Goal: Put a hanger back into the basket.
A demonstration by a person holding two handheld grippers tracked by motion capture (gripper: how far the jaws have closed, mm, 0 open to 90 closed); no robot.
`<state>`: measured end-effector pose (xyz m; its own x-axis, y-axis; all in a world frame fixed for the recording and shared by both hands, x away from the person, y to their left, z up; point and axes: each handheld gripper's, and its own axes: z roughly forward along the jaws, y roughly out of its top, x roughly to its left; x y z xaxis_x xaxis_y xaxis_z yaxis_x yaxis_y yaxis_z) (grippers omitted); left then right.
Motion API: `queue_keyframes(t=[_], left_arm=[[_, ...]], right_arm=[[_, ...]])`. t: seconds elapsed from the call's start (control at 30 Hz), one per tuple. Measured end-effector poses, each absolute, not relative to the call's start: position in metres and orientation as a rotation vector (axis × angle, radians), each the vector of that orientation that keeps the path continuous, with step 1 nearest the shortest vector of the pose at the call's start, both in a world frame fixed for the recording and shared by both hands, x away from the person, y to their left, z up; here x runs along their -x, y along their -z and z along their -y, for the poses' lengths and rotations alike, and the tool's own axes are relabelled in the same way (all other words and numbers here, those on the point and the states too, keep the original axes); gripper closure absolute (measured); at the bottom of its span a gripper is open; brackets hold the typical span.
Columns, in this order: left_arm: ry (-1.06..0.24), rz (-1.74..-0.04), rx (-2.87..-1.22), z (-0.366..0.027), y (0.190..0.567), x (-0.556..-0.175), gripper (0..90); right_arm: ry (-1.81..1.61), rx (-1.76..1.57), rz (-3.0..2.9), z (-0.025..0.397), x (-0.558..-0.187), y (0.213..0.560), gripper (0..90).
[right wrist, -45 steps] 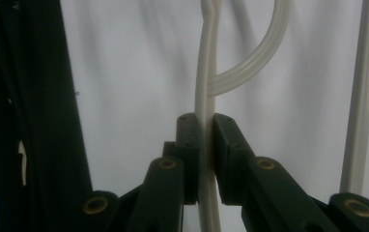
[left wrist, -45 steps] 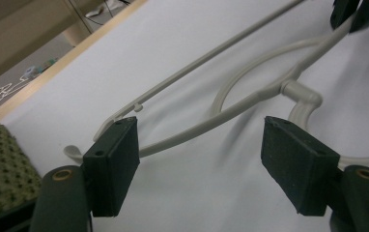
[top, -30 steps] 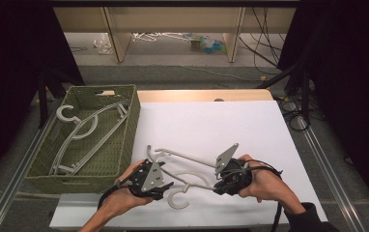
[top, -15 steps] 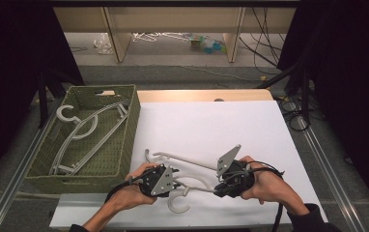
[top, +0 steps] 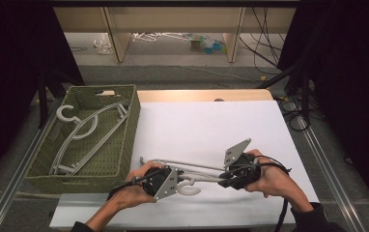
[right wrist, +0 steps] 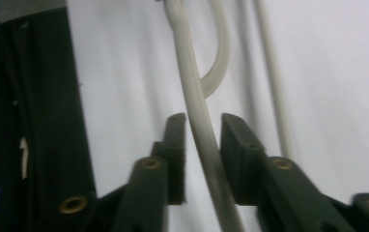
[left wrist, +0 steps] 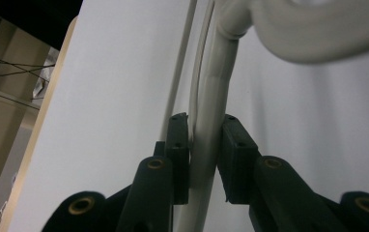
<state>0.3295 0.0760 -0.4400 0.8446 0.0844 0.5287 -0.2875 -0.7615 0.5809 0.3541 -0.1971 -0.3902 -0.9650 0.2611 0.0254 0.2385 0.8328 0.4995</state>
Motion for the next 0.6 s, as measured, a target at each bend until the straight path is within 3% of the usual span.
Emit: queue_keyframes(t=[0.13, 0.27, 0.37, 0.6], left_arm=[[-0.702, 0.098, -2.315, -0.073, 0.432, -0.33, 78.6], [-0.603, -0.029, -2.293, -0.074, 0.423, -0.331, 79.1], [-0.523, -0.093, -2.265, -0.076, 0.42, -0.335, 79.2], [-0.402, -0.424, -2.195, -0.096, 0.4, -0.34, 79.2]], right_arm=[[-0.836, -0.509, -2.865, 0.199, -0.358, 0.388, 55.0], [-0.898, -0.624, -2.705, 0.202, -0.361, 0.379, 42.2], [-0.973, -0.658, -2.619, 0.205, -0.359, 0.367, 38.2], [-1.045, -0.735, -2.521, 0.211, -0.347, 0.353, 35.0]])
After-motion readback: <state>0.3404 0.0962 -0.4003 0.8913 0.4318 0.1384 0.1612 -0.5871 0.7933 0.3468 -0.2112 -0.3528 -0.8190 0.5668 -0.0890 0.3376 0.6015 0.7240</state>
